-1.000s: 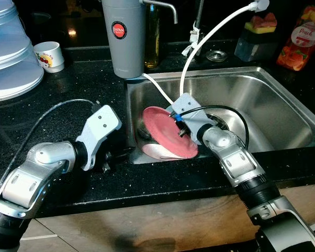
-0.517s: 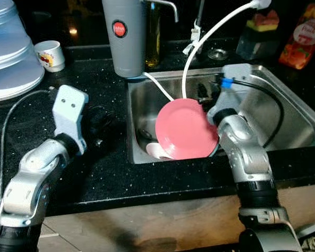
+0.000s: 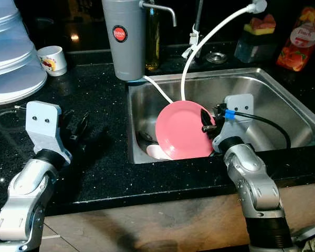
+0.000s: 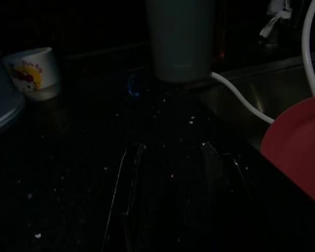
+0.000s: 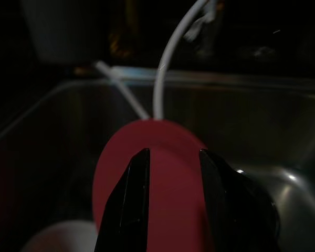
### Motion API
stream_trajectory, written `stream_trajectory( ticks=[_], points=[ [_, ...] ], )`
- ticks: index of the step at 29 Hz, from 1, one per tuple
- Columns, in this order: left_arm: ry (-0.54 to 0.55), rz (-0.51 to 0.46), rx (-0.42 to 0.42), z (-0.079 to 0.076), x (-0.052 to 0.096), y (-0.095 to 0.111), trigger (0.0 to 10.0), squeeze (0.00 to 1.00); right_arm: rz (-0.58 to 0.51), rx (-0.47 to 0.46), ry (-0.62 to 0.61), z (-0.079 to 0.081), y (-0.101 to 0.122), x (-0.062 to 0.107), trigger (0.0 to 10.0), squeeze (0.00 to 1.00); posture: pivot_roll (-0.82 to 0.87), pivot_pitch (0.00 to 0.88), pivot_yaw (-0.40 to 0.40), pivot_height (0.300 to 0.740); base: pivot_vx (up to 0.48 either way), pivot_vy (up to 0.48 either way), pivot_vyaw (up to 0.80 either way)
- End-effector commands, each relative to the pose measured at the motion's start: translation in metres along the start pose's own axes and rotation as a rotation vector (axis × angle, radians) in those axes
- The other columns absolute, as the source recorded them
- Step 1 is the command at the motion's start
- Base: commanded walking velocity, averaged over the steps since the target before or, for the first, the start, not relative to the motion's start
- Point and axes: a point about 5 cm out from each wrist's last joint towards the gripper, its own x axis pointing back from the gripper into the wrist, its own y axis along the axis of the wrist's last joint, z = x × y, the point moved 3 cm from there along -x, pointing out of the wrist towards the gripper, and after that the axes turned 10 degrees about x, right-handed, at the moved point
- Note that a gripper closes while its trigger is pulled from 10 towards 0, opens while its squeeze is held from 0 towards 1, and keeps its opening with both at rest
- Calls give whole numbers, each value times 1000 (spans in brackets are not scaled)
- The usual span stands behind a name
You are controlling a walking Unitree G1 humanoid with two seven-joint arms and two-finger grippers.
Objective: Kitchen organization
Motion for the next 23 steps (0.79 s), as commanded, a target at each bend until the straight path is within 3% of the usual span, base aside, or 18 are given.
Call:
stream_trajectory(
  ticks=[1, 6, 23],
  points=[
    [-8, 2, 2, 1, 0, -1, 10000, 0, 51, 13, 20, 5, -12, 1, 10000, 0, 26, 42, 25, 740, 0, 0, 0],
    [-37, 53, -18, -4, 4, -17, 10000, 0, 96, 25, 48, 9, -21, 2, 10000, 0, 24, 42, 24, 740, 0, 0, 0],
    [-43, 89, -18, -6, 9, -34, 10000, 0, 143, 49, 76, 13, -32, 6, 10000, 0, 24, 31, 18, 740, 0, 0, 0]
  ],
)
